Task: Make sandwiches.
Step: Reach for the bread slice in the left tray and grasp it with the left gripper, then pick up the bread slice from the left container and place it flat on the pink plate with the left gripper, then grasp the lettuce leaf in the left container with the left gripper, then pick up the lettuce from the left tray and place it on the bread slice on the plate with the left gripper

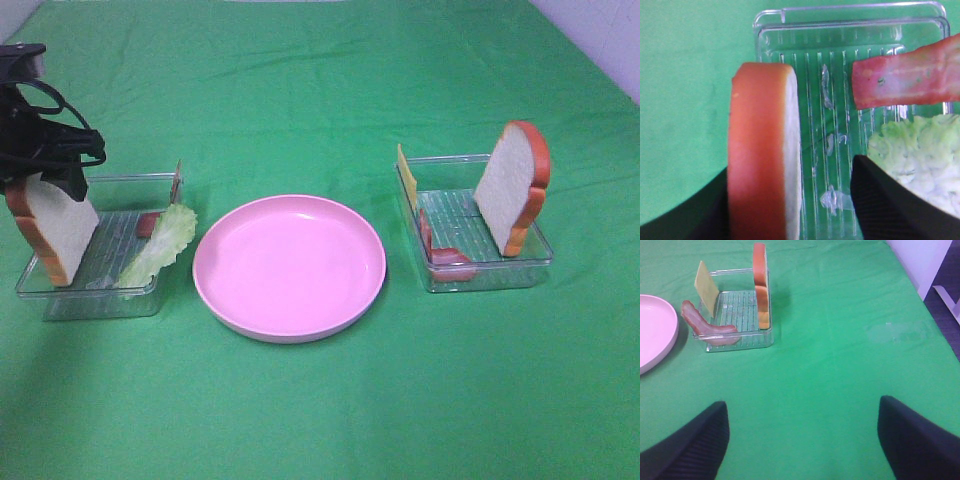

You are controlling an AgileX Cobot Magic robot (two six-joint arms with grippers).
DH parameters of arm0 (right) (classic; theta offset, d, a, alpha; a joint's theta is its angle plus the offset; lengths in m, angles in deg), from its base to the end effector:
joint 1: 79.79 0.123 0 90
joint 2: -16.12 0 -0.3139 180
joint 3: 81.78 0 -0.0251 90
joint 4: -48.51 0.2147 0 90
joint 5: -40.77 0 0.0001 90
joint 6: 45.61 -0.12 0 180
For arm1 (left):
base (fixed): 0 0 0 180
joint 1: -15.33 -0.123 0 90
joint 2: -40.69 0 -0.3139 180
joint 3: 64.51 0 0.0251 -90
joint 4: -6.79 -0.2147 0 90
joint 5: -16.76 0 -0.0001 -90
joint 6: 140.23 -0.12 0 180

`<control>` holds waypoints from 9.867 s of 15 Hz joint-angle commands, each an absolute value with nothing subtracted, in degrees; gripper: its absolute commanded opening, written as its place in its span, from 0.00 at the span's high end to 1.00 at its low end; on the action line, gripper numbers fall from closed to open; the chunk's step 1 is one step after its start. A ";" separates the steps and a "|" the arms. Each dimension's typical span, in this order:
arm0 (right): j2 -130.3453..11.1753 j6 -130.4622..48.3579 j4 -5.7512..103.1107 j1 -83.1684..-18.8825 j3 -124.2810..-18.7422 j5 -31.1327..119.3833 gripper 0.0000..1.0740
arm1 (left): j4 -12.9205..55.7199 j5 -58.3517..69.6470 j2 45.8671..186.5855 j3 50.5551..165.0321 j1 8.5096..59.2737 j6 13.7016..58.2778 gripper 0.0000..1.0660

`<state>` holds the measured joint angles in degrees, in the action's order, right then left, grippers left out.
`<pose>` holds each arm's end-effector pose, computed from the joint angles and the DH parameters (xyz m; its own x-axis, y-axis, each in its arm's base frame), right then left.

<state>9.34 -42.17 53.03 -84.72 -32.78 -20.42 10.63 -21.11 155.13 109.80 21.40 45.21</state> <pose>-0.0407 0.0118 0.2473 -0.4511 0.0169 -0.8923 0.0145 0.9998 0.0116 0.3705 -0.0444 0.2116 -0.9294 -0.0492 -0.3659 -0.0161 0.9955 -0.0930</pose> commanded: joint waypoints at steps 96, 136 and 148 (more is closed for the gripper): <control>10.09 -41.48 53.72 -85.06 -32.72 -19.96 0.28 | -5.93 -43.28 168.31 125.21 47.18 57.48 0.39; 10.09 -41.48 53.72 -85.06 -32.72 -19.96 0.28 | 23.12 -42.25 172.83 137.99 47.07 42.69 1.00; 10.09 -41.48 53.72 -85.06 -32.72 -19.96 0.28 | 16.70 -41.74 172.66 139.82 46.90 47.05 0.25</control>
<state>9.34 -42.17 53.89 -84.72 -32.78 -20.42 16.59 -41.74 173.24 139.65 46.96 47.22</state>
